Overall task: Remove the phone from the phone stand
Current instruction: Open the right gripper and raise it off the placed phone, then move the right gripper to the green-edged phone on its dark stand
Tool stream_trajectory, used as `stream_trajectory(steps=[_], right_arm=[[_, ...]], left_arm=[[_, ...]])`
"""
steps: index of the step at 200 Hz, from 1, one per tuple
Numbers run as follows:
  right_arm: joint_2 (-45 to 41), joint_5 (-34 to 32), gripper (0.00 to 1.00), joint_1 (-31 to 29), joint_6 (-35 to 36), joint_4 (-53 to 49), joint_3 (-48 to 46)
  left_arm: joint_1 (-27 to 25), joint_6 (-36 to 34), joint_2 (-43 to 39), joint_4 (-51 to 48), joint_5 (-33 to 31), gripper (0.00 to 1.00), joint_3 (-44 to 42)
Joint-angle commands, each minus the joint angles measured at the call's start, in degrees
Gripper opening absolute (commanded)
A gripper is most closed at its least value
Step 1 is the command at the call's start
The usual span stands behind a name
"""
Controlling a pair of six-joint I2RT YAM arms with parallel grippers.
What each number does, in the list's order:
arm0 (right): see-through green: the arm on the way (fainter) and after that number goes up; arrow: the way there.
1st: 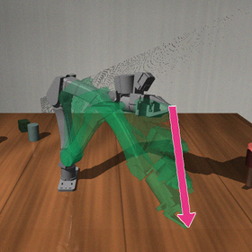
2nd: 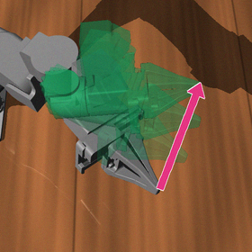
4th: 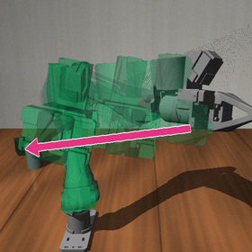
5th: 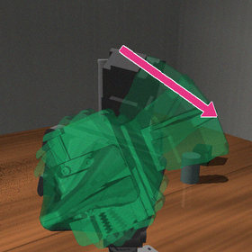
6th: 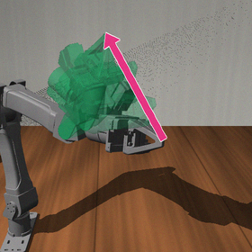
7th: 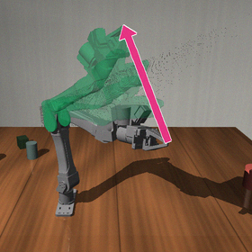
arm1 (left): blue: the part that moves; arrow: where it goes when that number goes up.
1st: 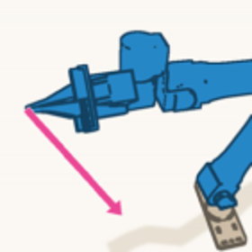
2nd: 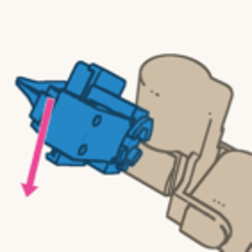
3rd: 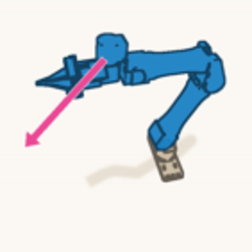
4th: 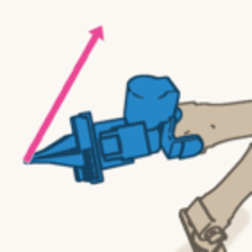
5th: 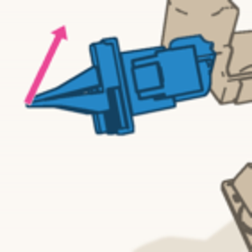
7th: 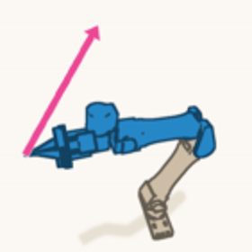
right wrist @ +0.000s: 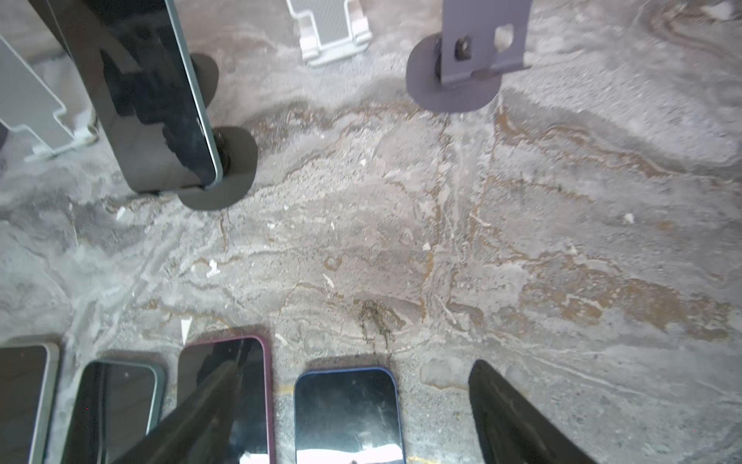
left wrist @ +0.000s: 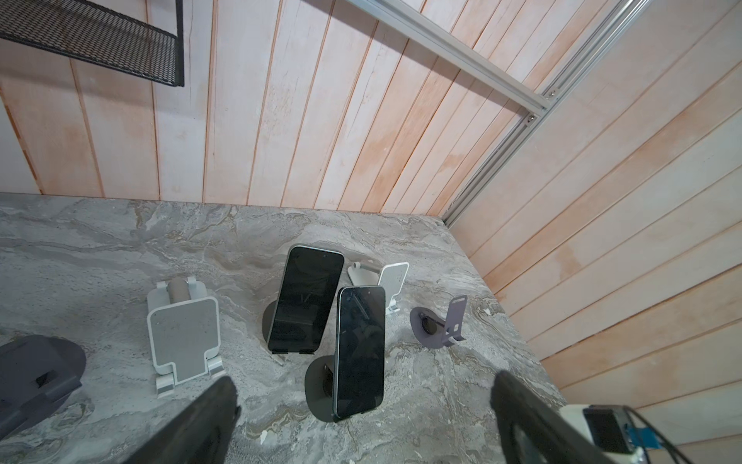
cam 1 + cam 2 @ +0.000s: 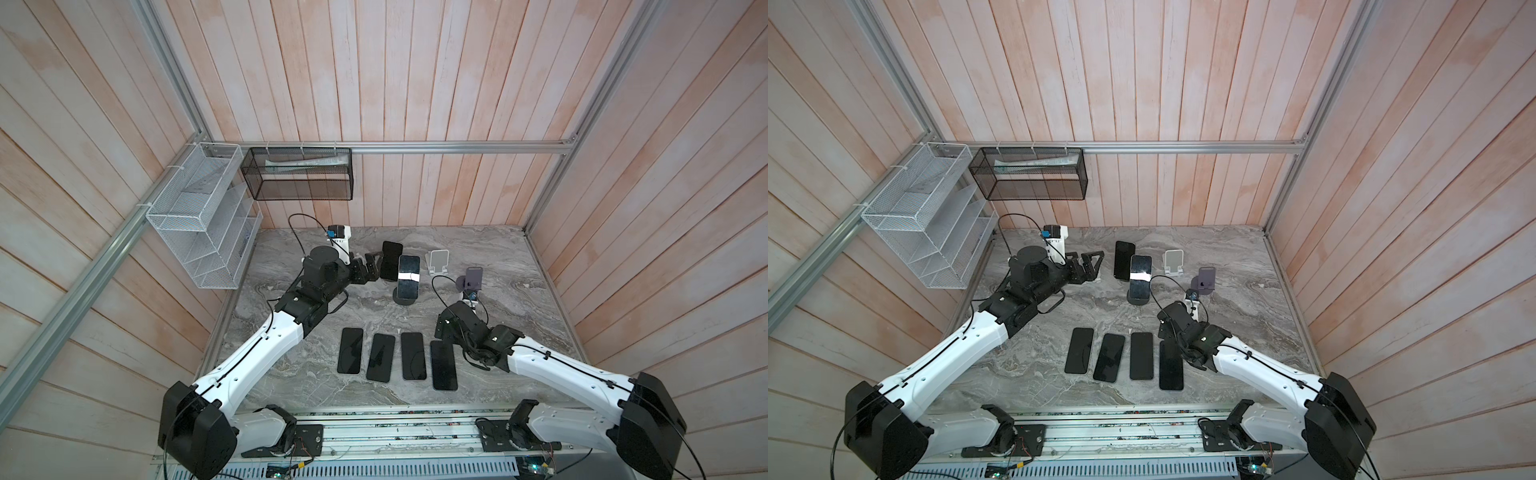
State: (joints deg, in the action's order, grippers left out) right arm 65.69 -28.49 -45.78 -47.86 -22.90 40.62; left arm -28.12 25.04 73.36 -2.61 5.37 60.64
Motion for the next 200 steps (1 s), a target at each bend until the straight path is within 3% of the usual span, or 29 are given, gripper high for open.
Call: stream_trajectory(steps=[1,54,102,130,144,163,200], right_arm=[[-3.35,-5.65,0.9,-0.26,-2.67,4.26,-1.33],[-6.82,-9.69,0.88,-0.22,-3.45,6.03,-0.57],[-6.71,1.16,0.8,-0.16,-0.15,18.07,-3.71],[-4.02,5.55,0.65,-0.19,1.17,22.44,-2.88],[-2.02,7.79,0.39,0.01,2.52,24.09,-1.71],[1.63,13.59,0.19,1.96,4.17,25.44,0.42],[11.22,27.19,0.08,7.36,8.28,24.6,6.63]], left_arm=[[1.54,2.86,1.98,0.42,5.69,1.0,1.68],[4.03,5.64,3.88,1.22,10.59,1.0,1.87],[5.86,7.5,4.92,1.91,11.91,1.0,1.39],[6.73,7.7,5.18,1.82,11.2,1.0,1.14],[7.44,8.39,5.52,1.66,11.61,1.0,1.22],[8.32,8.97,5.87,1.73,12.12,1.0,1.09],[9.79,10.01,6.36,1.99,13.3,1.0,1.08]])
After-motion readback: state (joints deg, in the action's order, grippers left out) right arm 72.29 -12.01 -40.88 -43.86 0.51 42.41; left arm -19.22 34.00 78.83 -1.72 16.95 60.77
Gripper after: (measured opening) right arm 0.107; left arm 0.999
